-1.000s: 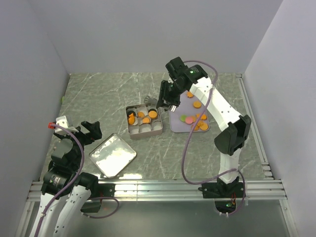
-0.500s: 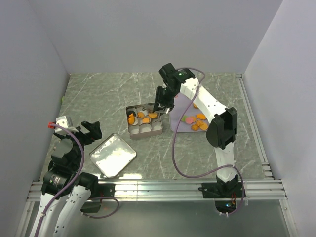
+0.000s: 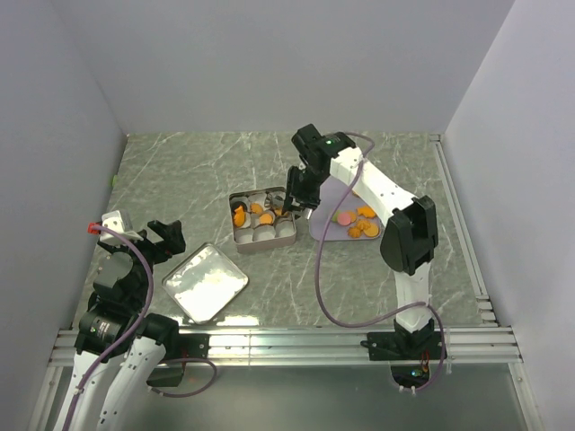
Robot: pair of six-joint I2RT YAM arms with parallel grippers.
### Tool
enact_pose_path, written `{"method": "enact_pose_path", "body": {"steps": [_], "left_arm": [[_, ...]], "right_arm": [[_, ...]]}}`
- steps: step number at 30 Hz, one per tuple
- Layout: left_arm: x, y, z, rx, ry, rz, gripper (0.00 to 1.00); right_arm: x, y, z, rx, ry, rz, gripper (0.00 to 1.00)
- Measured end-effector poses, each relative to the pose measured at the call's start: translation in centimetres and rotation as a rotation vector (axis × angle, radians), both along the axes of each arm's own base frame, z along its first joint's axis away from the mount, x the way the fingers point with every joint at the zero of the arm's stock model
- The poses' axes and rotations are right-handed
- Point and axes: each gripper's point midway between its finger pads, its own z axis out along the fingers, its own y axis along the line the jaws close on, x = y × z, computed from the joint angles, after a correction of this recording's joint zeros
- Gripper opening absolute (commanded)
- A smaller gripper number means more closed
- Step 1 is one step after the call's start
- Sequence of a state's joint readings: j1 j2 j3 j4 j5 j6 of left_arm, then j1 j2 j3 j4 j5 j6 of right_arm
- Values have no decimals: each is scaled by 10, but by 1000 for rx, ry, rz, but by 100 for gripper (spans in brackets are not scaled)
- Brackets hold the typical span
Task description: Pack the cookies
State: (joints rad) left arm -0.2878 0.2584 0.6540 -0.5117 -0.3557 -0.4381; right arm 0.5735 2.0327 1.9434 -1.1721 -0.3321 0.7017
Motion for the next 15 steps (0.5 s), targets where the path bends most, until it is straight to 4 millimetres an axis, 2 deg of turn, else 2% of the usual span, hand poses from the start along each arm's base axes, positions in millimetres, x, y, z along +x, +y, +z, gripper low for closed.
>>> {"method": "enact_pose_path", "body": {"steps": [8, 15], "left_arm": [[0, 0, 0, 0, 0, -1, 99], [0, 0, 0, 0, 0, -2, 99]], "right_arm": [[-5, -4, 25, 27, -47, -9, 47], [-12, -9, 27, 23, -41, -21, 46]]}}
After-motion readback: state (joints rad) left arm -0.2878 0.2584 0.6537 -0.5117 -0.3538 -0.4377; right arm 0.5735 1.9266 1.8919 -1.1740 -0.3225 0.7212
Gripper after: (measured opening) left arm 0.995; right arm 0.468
